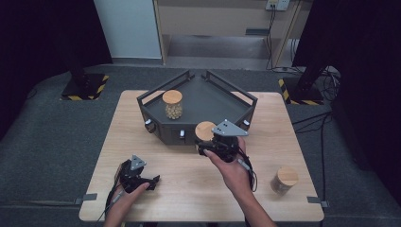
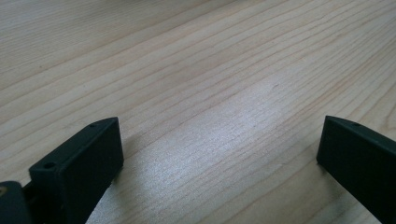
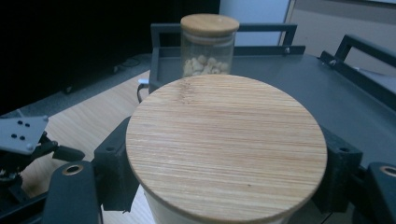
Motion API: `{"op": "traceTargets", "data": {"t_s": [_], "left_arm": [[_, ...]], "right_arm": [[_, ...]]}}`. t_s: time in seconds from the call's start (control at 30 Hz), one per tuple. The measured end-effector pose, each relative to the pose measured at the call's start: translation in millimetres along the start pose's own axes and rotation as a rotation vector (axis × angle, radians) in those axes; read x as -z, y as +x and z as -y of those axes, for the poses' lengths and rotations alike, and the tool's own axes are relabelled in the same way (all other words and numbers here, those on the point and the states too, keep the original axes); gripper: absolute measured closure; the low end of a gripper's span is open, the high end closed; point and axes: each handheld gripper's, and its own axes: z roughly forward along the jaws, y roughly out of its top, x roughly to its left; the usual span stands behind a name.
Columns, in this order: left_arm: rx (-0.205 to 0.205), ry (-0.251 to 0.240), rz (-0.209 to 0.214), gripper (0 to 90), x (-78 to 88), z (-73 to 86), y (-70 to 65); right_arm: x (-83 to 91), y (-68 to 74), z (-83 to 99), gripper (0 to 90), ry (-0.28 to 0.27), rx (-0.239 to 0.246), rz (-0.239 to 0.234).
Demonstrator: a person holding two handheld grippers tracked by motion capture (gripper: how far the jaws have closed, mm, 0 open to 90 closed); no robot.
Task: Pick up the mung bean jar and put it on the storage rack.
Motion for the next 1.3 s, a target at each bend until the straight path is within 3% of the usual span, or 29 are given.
{"op": "traceTargets", "data": {"t_s": [0.43,1.07,1.3], "left_arm": [[0.001,0.001,-0.001,0.0,0.0,-0.1,-0.3],[0.005,0.0,-0.005,0.0,-0.1,-0.2,-1.3],[0.005,0.001,-0.005,0.0,-0.1,-0.2,-1.3]], "right_arm": [[-1.7,-6.0,-21.0,25.4,-0.02,0.002,0.013],[-15.7,-13.2,-27.1,25.4,-0.026,-0.042,0.029],[-19.8,-10.4,-32.3,25.4,-0.019,-0.029,0.026]]}}
